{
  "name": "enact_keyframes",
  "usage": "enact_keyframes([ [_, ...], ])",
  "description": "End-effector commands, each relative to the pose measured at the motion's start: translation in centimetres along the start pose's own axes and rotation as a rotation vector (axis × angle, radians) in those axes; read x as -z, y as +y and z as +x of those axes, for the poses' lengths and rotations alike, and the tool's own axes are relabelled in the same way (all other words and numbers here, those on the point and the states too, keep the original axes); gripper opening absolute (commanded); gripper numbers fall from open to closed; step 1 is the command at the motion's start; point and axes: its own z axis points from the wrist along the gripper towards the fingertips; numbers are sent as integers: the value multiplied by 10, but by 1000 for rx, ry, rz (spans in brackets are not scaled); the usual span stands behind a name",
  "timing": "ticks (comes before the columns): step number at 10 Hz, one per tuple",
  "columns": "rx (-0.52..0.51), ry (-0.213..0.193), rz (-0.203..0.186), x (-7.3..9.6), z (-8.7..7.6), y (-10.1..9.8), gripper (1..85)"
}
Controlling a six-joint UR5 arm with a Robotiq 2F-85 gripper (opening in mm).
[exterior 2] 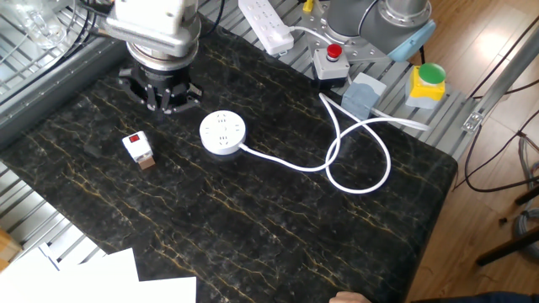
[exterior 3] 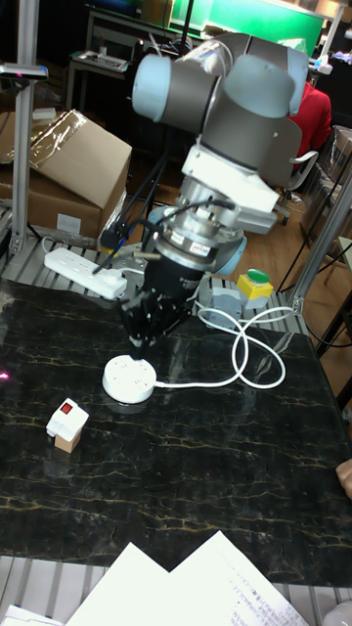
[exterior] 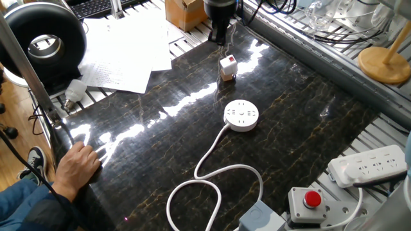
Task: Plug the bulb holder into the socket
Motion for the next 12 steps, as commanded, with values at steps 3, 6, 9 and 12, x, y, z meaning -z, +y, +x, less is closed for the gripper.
enact_keyframes([
  [3,201,-6,64,-7,8,-16,13],
  [6,251,53,26,-10,26,-6,13],
  [9,253,42,48,-10,22,-11,13],
  [12,252,32,69,-10,20,-16,13],
])
